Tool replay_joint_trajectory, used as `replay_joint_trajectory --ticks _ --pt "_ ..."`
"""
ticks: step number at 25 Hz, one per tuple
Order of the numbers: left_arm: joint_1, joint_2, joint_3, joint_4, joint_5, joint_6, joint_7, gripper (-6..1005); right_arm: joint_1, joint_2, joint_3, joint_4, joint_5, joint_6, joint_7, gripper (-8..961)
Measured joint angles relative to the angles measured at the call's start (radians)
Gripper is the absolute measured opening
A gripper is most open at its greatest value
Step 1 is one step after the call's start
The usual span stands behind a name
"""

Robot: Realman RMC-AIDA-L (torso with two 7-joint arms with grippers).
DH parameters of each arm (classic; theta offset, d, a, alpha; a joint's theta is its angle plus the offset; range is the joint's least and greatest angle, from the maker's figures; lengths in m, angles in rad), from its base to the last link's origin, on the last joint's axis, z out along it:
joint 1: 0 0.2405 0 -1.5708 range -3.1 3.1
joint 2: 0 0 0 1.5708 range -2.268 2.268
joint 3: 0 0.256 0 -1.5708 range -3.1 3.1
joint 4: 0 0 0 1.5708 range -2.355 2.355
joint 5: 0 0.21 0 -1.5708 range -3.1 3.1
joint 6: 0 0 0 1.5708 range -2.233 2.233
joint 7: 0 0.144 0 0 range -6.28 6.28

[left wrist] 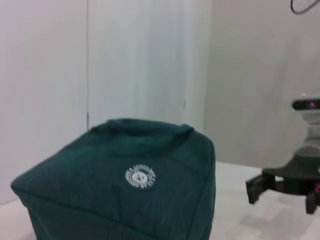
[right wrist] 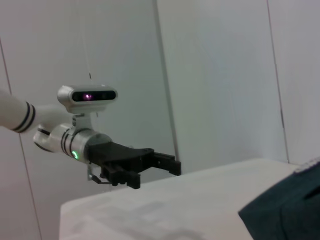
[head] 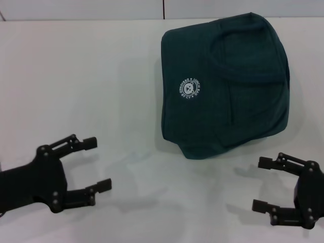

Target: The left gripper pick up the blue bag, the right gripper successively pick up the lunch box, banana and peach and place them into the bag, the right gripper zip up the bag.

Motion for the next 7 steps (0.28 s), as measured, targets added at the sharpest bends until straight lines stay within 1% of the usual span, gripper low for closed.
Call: replay_joint_trajectory --ticks 3,7 --pt "-0.001 0.001 -0.033 -0.006 0.000 0.025 0.000 895 0.014 0.006 -0.005 0.024 0.002 -0.015 -0.001 855" --pt "0.002 0.002 -0.036 -0.007 0.000 0.029 0.001 895 0.025 0.008 -0.006 0.050 0.004 -0.018 -0.007 855"
